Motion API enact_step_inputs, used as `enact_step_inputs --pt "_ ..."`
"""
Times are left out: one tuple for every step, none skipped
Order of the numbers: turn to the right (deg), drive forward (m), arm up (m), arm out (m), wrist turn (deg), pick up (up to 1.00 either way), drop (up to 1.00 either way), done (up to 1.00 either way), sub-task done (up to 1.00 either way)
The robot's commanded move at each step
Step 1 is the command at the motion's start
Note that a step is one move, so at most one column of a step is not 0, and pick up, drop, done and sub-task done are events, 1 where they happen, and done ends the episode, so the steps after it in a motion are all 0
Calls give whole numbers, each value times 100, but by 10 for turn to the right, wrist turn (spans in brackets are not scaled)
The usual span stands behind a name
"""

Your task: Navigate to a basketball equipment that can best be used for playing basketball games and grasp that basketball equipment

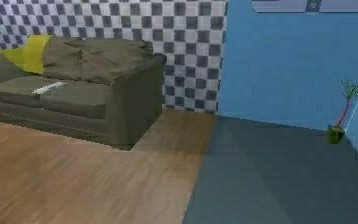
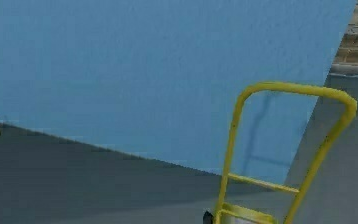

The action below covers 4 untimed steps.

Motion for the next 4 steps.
enact_step_inputs --pt "-360 0 0 0 0 0 0 0 0" --pt "0 100 0 0 0 0 0 0 0" --pt "0 40 0 0 0 0 0 0 0" --pt "-360 0 0 0 0 0 0 0 0"
